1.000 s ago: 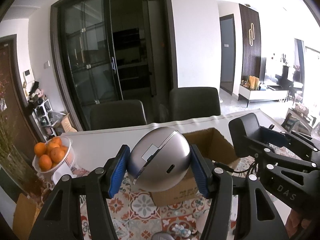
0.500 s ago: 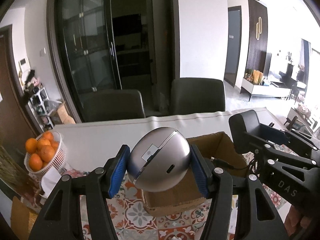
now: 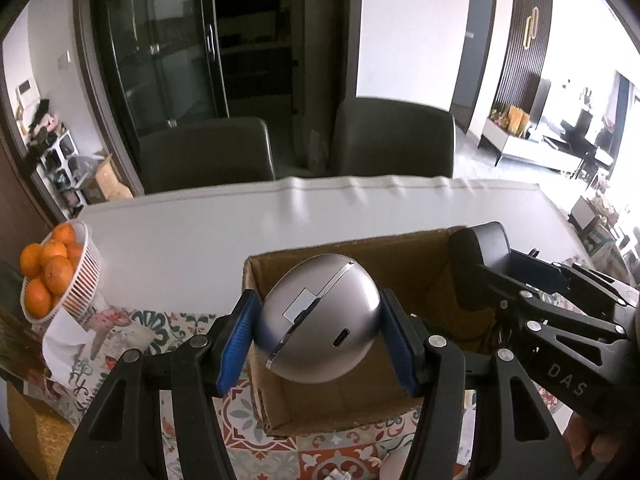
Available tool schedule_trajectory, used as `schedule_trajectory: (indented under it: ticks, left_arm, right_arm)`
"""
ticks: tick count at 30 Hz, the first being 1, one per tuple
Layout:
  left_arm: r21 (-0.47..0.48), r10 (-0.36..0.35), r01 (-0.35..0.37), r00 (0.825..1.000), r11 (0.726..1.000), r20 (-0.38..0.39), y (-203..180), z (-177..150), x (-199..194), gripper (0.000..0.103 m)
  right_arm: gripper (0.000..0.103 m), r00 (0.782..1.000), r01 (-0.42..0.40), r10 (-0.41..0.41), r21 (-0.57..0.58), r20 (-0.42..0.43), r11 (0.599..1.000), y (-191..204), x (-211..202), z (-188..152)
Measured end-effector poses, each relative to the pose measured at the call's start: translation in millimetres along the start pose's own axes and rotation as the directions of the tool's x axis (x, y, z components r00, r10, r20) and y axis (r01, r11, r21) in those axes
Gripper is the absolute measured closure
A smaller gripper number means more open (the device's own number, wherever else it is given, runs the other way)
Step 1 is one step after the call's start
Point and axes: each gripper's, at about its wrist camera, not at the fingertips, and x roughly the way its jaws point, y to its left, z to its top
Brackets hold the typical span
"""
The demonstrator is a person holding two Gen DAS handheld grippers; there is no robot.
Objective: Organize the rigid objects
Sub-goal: 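Open the left tool to drop the speaker into the box while the right tool releases the adapter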
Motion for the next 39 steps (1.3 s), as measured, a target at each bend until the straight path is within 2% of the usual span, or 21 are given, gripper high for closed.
schedule_trajectory:
  ticks: [6, 12, 16, 22, 25, 31, 39]
  left_arm:
    - [-0.014, -0.024, 0.023, 0.998, 1.0, -0.058, 4, 0, 23, 0.044]
    - [-0.015, -0.005, 0.004, 0.998, 1.0, -0.063, 6, -2, 29, 0.042]
    - [-0.018, 0.034, -0.035, 0.998, 0.999, -0.054, 11, -3, 24, 0.031]
    - [-0.016, 0.141, -0.14, 0.99, 0.99, 0.001, 21, -3, 8, 0.018]
    - [-0.027, 0.164, -0.163, 0.986, 0.986, 0.017, 25, -4, 0, 0.015]
    - [-0.036, 0.206, -0.204, 0.975, 0.978, 0.083, 23, -13, -25, 0.007]
    - [-0.042, 0.234, -0.23, 0.96, 0.972, 0.151, 14, -31, -62, 0.003]
  right_arm:
    - [0.061, 0.999, -0.001, 0.001, 0.002, -0.035, 1.0, -2, 14, -6]
    - [0.061, 0.999, 0.002, -0.003, -0.021, -0.054, 1.0, 0, 21, -10]
    - [0.061, 0.998, -0.003, 0.002, -0.024, -0.067, 1.0, 2, 25, -11]
    - [0.06, 0.997, -0.015, 0.012, -0.039, -0.072, 0.999, 8, 27, -10]
    - [0.046, 0.999, 0.008, -0.01, -0.045, -0.04, 0.999, 12, 20, -8]
    - [0.042, 0.994, 0.107, -0.107, -0.038, 0.0, 0.994, 15, -10, -14]
    - [0.028, 0.976, 0.205, -0.2, -0.054, 0.087, 0.977, 24, -59, -28]
